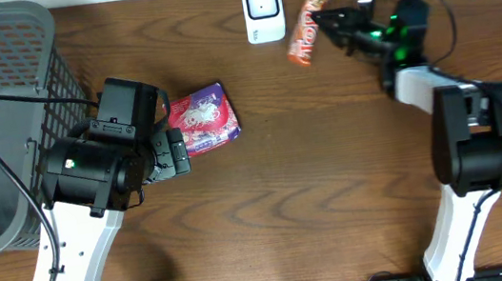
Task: Scan the item barcode
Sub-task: 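Carry the snack bar to the scanner and hold its barcode there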
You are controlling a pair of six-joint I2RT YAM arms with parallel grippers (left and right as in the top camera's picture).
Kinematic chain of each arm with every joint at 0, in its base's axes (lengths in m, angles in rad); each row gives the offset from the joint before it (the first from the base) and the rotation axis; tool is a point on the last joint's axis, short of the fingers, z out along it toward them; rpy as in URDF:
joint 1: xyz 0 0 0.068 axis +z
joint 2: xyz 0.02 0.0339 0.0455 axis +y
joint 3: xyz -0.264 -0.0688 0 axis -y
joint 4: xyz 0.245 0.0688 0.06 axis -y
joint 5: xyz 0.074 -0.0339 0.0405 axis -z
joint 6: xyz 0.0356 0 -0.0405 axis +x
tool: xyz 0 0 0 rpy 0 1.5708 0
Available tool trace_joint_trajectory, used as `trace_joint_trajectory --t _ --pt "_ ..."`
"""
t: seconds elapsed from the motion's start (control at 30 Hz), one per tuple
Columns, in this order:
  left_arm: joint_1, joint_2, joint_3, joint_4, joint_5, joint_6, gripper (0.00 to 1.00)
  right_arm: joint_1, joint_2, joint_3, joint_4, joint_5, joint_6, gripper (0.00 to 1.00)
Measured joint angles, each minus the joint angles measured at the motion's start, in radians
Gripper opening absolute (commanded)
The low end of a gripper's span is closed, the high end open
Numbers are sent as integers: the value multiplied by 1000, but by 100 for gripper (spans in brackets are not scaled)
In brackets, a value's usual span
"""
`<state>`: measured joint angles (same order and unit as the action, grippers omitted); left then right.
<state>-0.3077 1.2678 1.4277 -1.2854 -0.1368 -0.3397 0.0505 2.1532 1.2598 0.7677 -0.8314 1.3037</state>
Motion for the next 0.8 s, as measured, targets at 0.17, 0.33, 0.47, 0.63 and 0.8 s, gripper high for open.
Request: trace_joint_trajectory --t 0.17,0.33,0.47,0.63,0.8 --pt "0 0 0 0 0 0 98 157 0 4 -25 325 48 1" --pt "0 0 0 0 0 0 98 256 5 112 -176 536 6 1" --pt "0 0 0 1 0 0 98 262 34 327 -349 617 -95 1" --pt "0 0 0 0 0 0 98 255 108 583 -543 681 -229 1" --pt "0 0 0 0 0 0 98 248 215 700 -568 688 -292 1"
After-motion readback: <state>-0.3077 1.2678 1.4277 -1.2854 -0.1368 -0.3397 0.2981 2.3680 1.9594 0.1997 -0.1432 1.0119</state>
